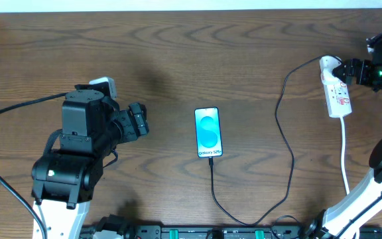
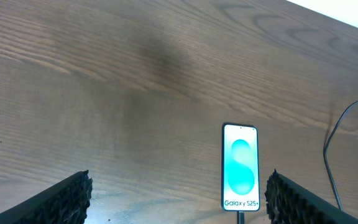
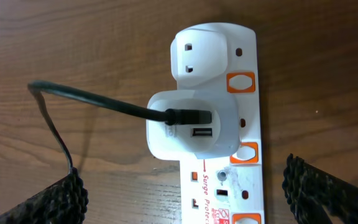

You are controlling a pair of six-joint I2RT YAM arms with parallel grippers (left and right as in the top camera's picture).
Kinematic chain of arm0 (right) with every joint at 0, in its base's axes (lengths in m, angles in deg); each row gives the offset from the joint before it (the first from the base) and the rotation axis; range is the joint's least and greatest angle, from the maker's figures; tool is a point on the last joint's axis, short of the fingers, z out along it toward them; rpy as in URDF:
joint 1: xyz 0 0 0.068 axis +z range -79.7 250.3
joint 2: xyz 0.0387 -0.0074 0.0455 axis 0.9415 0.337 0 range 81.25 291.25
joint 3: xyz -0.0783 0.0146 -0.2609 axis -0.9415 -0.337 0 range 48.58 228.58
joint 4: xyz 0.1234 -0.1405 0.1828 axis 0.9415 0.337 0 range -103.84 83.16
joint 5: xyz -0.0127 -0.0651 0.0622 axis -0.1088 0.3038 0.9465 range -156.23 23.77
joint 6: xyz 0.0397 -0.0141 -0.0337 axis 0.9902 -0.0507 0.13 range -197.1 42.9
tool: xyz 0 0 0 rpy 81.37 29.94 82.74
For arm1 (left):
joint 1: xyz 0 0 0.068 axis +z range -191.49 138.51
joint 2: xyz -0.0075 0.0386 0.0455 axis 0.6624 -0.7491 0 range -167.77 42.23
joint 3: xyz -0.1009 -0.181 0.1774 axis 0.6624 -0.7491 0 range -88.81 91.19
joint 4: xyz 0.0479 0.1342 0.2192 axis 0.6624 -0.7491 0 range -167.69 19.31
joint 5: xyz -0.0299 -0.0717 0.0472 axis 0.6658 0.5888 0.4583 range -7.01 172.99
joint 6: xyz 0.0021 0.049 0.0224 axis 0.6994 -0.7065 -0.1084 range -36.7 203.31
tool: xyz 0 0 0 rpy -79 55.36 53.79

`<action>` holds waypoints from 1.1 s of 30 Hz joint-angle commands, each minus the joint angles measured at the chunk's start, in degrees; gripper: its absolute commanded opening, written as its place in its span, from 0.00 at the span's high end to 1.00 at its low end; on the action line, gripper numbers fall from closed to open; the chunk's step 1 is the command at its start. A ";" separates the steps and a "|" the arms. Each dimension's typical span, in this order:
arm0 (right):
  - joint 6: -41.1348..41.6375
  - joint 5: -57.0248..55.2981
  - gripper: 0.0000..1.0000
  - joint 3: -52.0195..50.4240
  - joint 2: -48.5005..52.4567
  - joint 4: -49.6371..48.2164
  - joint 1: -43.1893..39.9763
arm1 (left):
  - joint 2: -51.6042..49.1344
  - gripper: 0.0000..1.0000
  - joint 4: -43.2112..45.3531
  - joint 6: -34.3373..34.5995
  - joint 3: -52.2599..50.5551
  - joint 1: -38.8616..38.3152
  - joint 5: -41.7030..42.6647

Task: Plug charger to phone and switch on socket
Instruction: 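Press the orange rocker switch beside the plugged charger with the right gripper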

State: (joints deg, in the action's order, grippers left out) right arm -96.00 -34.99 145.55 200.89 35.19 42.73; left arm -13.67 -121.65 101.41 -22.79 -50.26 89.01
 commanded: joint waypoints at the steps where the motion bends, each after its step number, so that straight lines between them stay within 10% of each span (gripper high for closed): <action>1: -0.90 0.17 0.01 1.03 1.14 -0.61 0.04 | -0.20 0.11 -0.02 -0.70 0.11 -0.02 -0.70; 33: -0.87 -1.33 0.01 0.09 4.26 0.48 3.98 | -0.20 0.11 -0.02 -0.70 0.11 -0.02 -0.70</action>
State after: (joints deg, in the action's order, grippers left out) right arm -96.00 -36.45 145.55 204.30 35.00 46.12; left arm -13.71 -121.65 101.39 -22.79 -50.26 89.01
